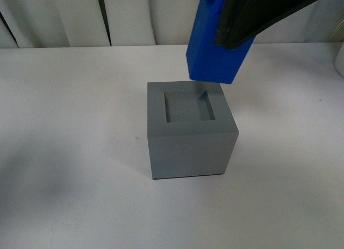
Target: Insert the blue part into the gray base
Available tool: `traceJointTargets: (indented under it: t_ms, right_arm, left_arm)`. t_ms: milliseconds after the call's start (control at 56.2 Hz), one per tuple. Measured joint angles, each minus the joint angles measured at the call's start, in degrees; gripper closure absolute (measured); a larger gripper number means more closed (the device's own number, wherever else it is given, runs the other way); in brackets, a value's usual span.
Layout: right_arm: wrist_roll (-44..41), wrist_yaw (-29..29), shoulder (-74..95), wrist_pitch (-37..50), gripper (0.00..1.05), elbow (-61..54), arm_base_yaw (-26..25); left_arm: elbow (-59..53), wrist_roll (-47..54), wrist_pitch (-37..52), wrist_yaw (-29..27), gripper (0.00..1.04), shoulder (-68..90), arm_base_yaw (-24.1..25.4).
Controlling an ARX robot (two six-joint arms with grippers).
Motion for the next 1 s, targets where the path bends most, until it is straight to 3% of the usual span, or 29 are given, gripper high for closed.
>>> traceJointTargets:
  t_ms: [392, 997]
  right_arm:
    - [1.5, 0.4, 2.2, 0.7, 0.58, 0.0, 4.6]
    - [2.0, 1.0, 3.1, 1.4, 0.58, -1.0, 4.8]
  left_arm:
    - [0.0, 0.0, 0.0, 0.0, 0.06, 0.0, 0.0]
    - [0.0, 0.0, 0.0, 0.0, 0.06, 0.0, 0.0]
